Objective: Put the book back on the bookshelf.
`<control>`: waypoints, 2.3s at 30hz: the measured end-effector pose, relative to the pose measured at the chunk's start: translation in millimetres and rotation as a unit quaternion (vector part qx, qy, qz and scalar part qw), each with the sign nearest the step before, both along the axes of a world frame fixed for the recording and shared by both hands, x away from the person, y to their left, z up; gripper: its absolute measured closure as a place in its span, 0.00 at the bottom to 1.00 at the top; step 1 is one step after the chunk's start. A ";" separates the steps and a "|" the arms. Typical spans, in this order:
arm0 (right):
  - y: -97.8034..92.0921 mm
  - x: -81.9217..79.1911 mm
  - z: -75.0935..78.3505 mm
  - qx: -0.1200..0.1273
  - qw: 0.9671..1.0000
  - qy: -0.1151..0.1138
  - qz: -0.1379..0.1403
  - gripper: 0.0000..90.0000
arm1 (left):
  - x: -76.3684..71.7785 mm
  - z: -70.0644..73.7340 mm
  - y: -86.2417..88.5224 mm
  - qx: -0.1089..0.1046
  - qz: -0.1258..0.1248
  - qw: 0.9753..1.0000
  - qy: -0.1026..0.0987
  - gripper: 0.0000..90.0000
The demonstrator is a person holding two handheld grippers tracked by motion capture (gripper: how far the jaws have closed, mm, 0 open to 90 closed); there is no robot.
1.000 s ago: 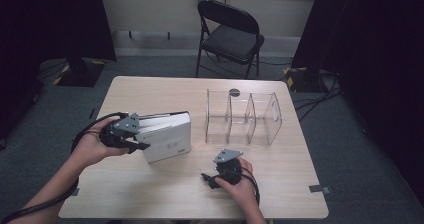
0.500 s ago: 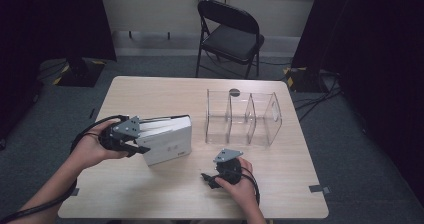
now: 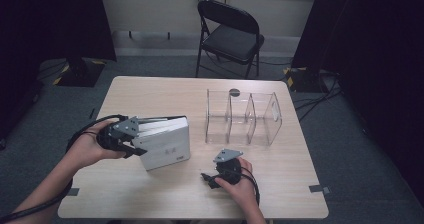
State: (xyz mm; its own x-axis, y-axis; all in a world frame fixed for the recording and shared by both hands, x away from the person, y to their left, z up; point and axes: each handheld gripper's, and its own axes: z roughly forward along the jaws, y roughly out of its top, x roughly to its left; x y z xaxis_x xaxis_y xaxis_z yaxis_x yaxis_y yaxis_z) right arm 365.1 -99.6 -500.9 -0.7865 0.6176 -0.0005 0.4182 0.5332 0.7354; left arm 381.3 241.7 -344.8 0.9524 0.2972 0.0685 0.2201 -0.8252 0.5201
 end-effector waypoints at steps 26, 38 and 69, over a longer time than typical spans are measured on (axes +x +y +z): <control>5.0 4.7 4.6 -0.021 1.000 0.021 0.005 0.15 | 2.1 -9.2 3.0 -0.001 0.011 1.000 -0.025 0.67; 11.5 12.6 16.7 -0.028 0.998 0.037 0.038 0.17 | 0.7 -13.3 7.0 -0.014 0.025 0.999 -0.025 0.59; 45.9 39.3 90.8 -0.063 0.989 0.041 0.130 0.22 | -4.3 -21.9 16.5 -0.027 0.054 0.998 -0.025 0.45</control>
State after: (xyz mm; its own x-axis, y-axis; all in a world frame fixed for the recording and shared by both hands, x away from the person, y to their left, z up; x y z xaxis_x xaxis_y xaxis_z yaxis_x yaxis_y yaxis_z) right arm 404.4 -53.7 -410.0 -0.9191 0.3940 0.0066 0.3111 0.7153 0.6258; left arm 377.0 258.1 -366.6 0.9102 0.4028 0.0962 0.2795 -0.7688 0.5751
